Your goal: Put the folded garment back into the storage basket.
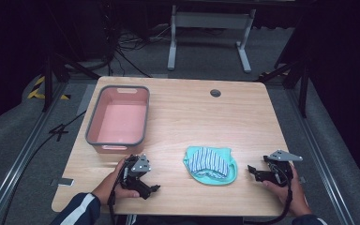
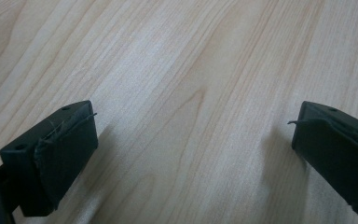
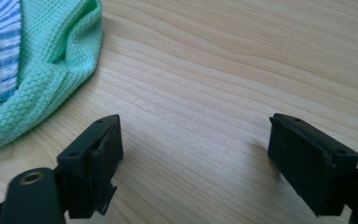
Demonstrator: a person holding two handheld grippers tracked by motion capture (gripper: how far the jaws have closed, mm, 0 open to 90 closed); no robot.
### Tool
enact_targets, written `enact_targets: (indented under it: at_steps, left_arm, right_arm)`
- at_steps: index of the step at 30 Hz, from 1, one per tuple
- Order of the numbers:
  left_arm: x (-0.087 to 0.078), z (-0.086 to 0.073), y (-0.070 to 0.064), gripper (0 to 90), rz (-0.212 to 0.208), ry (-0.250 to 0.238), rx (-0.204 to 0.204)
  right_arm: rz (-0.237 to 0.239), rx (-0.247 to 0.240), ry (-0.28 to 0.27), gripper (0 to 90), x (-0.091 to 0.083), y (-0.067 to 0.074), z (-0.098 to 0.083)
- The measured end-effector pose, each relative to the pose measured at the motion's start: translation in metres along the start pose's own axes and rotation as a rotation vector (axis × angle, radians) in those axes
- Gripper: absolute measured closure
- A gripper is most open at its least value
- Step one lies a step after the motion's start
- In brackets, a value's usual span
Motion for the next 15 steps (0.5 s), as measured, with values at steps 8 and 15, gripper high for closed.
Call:
enact_targets:
  at_steps: [8, 15]
  left_arm:
    - [-0.0003, -0.0003, -0.0008, 0.5, 0.003, 0.002, -0.010]
    - [-0.0041, 0.0025, -0.0021, 6.1, 0.019, 0.033, -0.012]
  right_arm:
    - [-0.007, 0.003, 0.002, 16.0, 0.0000, -0.0005, -0.0001]
    - [-0.010, 0.003, 0.000, 16.2, -0.0004, -0.0005, -0.0005]
Point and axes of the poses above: each handheld gripper's, and its own axes: x roughly forward along the jaws, z roughly out of its top, y roughly to its left, the point moved 6 cm from there along x, roughly forward along the jaws, and after that the axes turned 13 degrees about z, right-handed, at the moved point
